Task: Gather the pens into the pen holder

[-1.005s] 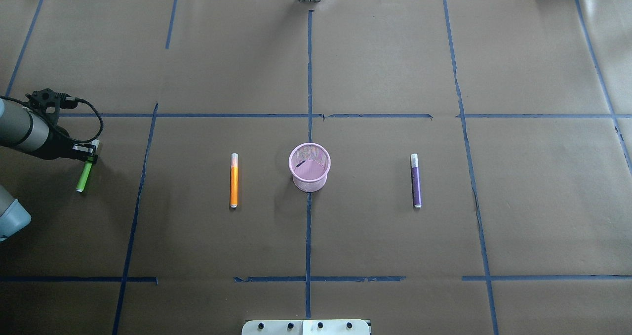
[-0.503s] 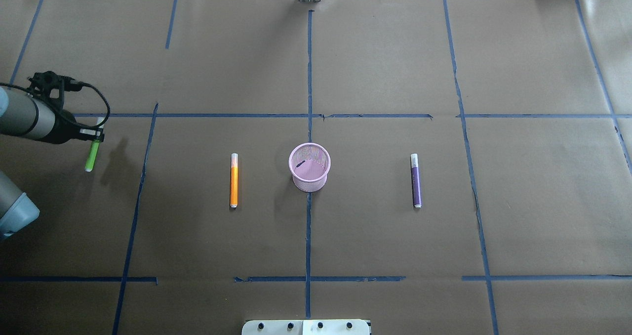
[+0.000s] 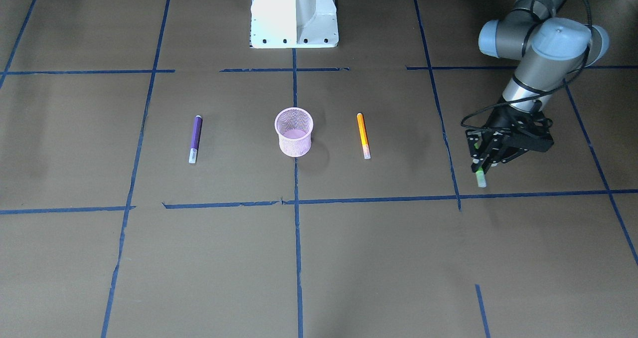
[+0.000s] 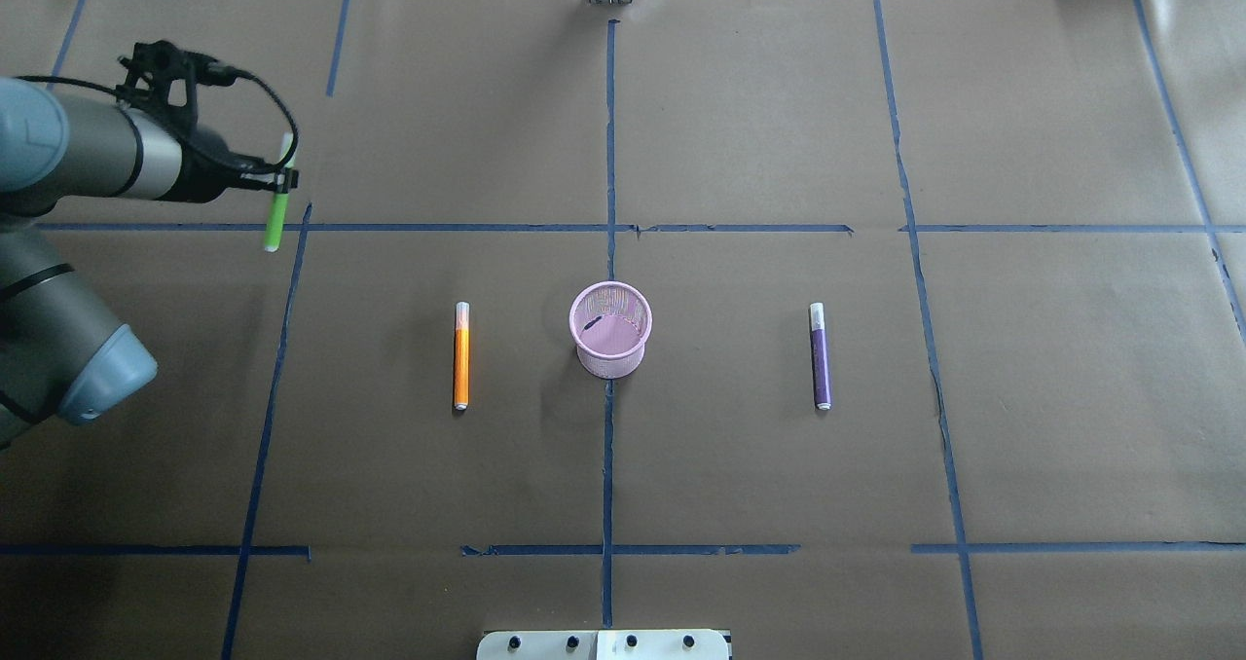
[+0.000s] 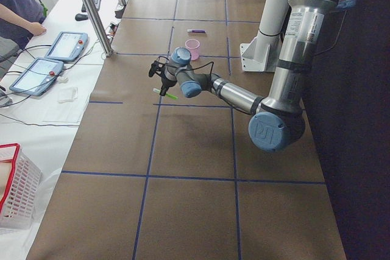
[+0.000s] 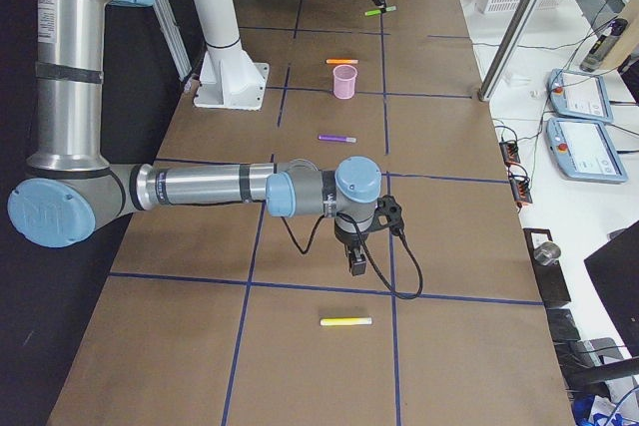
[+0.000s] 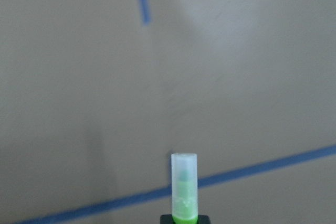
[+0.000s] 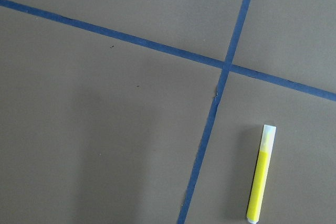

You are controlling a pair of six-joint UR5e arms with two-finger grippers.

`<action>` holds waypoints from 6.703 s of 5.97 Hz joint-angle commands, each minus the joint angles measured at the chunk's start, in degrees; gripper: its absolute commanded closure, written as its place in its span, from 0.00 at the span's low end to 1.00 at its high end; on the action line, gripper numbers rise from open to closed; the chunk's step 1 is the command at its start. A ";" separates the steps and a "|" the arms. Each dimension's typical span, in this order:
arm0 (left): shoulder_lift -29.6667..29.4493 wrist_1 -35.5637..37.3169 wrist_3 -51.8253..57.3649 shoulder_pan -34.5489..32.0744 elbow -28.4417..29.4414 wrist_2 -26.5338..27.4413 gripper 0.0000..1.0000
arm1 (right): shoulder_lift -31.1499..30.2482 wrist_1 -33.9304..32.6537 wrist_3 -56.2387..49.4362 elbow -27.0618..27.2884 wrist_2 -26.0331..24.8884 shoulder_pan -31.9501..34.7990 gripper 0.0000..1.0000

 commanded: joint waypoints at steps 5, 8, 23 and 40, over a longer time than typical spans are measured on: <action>-19.37 0.03 -4.46 25.77 1.01 35.42 0.98 | 0.03 0.00 -0.02 -0.03 0.00 0.00 0.00; -21.67 -0.14 -4.46 27.98 7.42 39.91 0.98 | 0.03 0.00 -0.02 -0.03 0.00 0.00 0.00; -14.38 43.45 3.89 9.00 -11.63 -4.71 0.00 | 3.25 28.69 10.60 -27.48 -0.26 -2.97 0.13; -11.92 44.24 4.06 8.21 -11.55 -7.17 0.00 | 9.95 42.10 63.36 2.90 -7.51 -14.29 1.00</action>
